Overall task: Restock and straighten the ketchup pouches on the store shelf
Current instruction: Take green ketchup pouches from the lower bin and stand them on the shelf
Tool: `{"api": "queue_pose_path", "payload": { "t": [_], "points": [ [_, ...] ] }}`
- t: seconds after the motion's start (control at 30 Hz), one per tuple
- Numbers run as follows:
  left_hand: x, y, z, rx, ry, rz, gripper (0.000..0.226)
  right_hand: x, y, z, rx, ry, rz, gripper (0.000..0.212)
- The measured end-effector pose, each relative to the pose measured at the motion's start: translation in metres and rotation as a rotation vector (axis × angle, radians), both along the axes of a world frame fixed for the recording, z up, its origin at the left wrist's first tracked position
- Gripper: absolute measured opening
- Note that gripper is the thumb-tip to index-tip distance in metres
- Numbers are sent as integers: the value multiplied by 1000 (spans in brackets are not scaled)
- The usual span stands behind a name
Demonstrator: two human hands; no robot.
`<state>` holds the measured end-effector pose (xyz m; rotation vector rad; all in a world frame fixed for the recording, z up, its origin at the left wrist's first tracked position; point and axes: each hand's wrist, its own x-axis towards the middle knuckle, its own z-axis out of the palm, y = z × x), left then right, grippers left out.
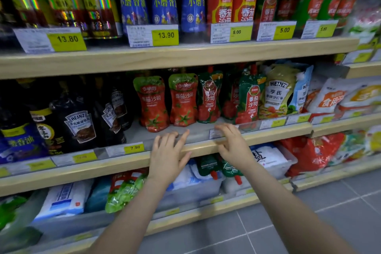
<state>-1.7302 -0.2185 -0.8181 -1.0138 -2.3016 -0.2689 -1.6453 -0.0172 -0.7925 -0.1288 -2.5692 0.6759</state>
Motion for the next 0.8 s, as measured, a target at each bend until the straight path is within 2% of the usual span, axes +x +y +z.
{"api": "queue_pose_path", "payload": {
  "t": [0.13, 0.3, 0.57, 0.67, 0.73, 0.8],
  "points": [
    [2, 3, 0, 5, 10, 28, 54, 3, 3, 0, 1, -12, 29, 51],
    [0, 8, -9, 30, 52, 67, 53, -2, 13, -12, 28, 73, 86, 52],
    [14, 15, -1, 37, -9, 133, 53, 1, 20, -9, 38, 31, 152, 54],
    [18, 20, -3, 107, -37, 155, 55, 4, 26, -9, 81, 24, 202, 57],
    [28, 27, -14, 151, -11, 100, 57, 18, 34, -16, 101, 16, 248, 59],
    [44, 38, -36, 120, 46, -93, 53, 38, 45, -34, 109, 13, 285, 61]
  ]
}}
